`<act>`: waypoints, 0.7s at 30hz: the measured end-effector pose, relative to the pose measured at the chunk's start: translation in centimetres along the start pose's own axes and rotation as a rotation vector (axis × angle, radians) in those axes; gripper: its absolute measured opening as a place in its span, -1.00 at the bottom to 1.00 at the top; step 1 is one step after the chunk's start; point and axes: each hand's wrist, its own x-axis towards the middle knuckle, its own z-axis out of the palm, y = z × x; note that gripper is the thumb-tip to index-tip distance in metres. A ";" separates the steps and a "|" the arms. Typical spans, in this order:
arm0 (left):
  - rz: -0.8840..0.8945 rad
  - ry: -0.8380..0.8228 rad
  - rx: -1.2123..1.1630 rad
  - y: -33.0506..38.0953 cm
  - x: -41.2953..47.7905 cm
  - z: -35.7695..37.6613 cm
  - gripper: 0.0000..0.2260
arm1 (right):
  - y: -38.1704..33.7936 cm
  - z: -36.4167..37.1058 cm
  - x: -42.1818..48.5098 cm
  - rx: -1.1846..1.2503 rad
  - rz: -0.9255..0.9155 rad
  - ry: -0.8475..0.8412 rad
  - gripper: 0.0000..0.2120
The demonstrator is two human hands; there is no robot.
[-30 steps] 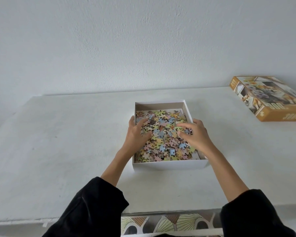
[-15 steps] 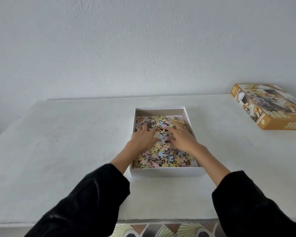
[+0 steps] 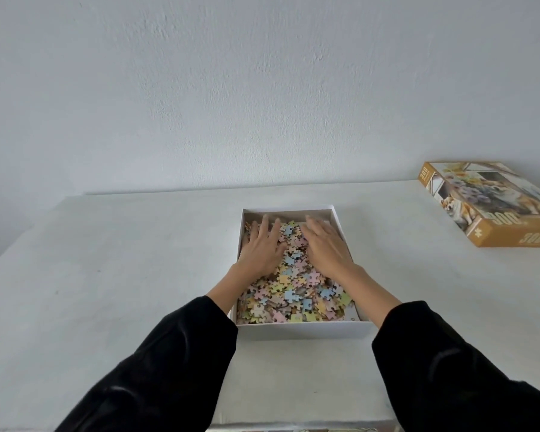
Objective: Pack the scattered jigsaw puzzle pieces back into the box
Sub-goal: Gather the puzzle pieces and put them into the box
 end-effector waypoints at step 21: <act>-0.046 -0.302 -0.090 0.3 -1.5 -1.1 -0.32 | -0.3 -1.3 -0.7 0.054 0.045 -0.242 -0.51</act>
